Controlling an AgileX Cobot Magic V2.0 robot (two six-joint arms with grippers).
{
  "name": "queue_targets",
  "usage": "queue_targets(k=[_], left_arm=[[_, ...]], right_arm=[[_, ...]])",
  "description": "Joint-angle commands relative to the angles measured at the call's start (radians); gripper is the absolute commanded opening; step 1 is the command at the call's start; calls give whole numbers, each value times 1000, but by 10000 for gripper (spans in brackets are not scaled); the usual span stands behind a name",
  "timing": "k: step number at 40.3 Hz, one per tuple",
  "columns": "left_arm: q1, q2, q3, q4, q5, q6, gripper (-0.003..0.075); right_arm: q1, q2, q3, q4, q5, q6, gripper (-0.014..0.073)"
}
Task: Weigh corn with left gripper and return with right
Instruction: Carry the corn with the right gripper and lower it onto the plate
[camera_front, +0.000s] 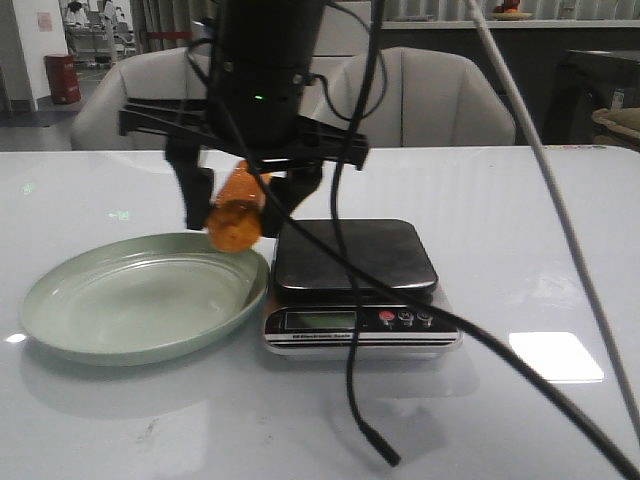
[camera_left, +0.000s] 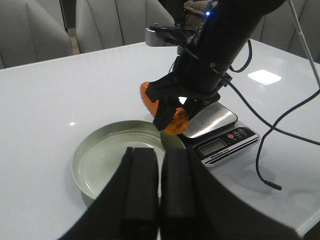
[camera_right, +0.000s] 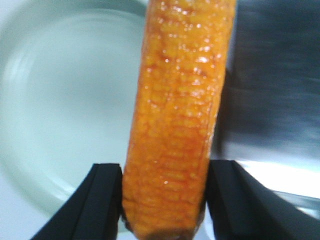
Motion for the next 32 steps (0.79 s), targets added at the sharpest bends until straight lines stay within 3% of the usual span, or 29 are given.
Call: queue_targets(k=[1,11,21,27,32], left_arm=[[-6,9,-28,2,-75,-3,114],[-6,9,-28,2,-75,-3,114],[-6,9,-28,2,-75,-3,114],[-6,9,-28,2,-75,-3,114],[-6,9,-28,2,-75,-3,114]], right_arm=[[38,-46,-36,4,-100,-14,259],[74,36,-42,49,-151,-14,295],[82,83,-44,94,-148,-17,547],[78,66,-54,94,-132,-21,566],[70,27,-86,92,-111,-104,565]])
